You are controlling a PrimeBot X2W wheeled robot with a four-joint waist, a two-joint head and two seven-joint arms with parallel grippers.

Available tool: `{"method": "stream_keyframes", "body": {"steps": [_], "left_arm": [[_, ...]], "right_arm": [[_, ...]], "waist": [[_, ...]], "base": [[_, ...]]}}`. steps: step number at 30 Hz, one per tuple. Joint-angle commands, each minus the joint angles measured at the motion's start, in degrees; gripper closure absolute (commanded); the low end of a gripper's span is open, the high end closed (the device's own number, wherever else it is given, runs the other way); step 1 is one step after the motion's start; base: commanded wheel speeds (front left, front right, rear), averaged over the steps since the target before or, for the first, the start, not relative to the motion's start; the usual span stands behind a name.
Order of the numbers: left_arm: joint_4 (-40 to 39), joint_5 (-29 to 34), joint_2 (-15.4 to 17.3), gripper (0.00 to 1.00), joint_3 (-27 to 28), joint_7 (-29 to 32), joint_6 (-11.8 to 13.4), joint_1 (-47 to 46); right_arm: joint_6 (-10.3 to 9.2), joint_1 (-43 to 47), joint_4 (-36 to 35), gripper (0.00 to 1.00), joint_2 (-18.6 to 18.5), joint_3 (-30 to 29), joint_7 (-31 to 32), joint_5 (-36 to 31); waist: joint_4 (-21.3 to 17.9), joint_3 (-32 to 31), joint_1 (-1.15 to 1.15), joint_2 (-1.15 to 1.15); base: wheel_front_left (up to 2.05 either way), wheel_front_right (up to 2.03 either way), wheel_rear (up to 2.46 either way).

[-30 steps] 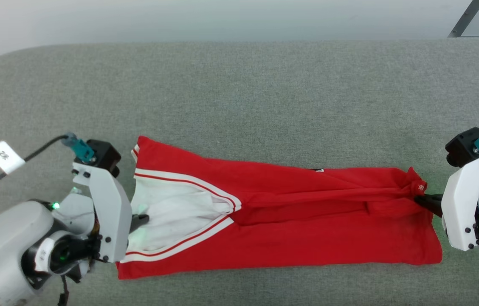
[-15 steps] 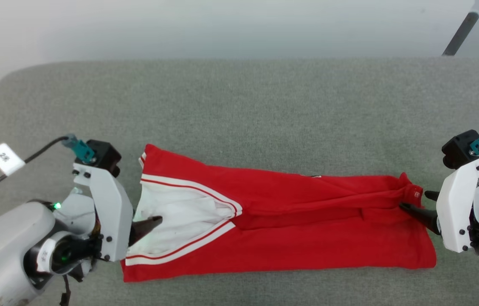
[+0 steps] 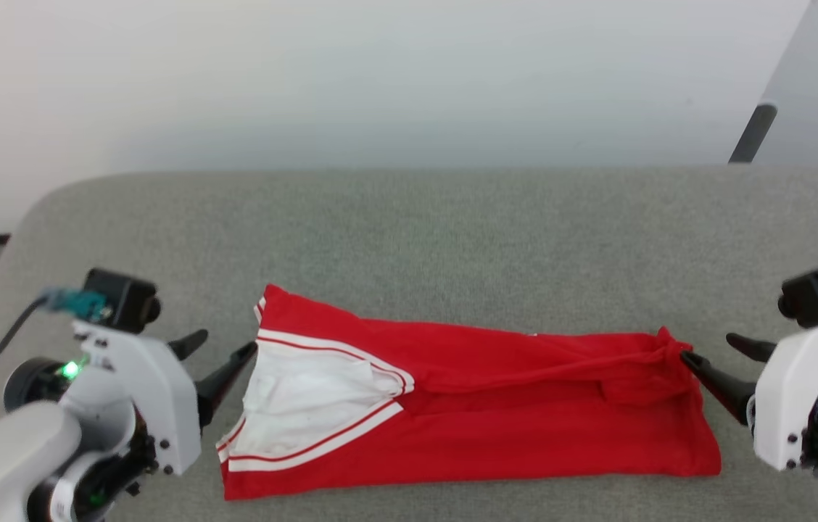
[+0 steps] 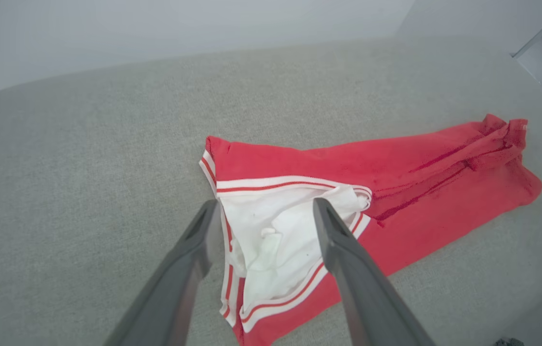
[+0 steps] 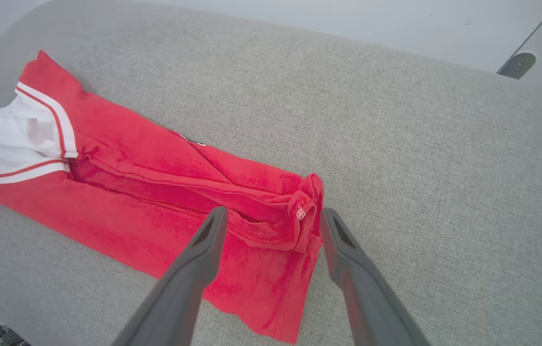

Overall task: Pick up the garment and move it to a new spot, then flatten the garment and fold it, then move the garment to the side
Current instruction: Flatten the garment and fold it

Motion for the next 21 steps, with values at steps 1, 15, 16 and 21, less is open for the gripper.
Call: {"method": "stream_keyframes", "body": {"steps": [1, 15, 16, 21], "left_arm": [[-0.4, 0.8, 0.4, 0.0, 0.6, -3.3, 0.3, 2.0], [0.6, 7.4, -0.9, 0.0, 7.1, -26.2, 4.7, 15.9], [0.7, 8.7, -1.9, 0.0, 9.0, -26.3, 4.8, 16.8], [1.3, 15.2, -6.6, 0.0, 18.3, -26.3, 4.1, 23.0]], "right_arm": [[-0.07, 2.1, -0.3, 0.0, 0.7, -1.0, -2.2, -0.6], [-0.07, 10.7, 1.0, 0.0, 1.8, -7.6, -14.6, -3.8], [-0.07, 11.2, 1.4, 0.0, 1.8, -8.0, -14.5, -3.7], [-0.07, 12.1, 2.6, 0.0, 2.2, -9.3, -13.5, -3.2]], "waist": [[-0.1, -2.6, 0.0, 0.0], [1.2, -4.5, 0.0, 0.0], [1.5, -4.5, 0.0, 0.0], [2.7, -4.3, 0.0, 0.0]], "base": [[0.0, 0.0, 0.0], [0.0, 0.0, 0.0], [0.0, 0.0, 0.0], [0.0, 0.0, 0.0]]}}
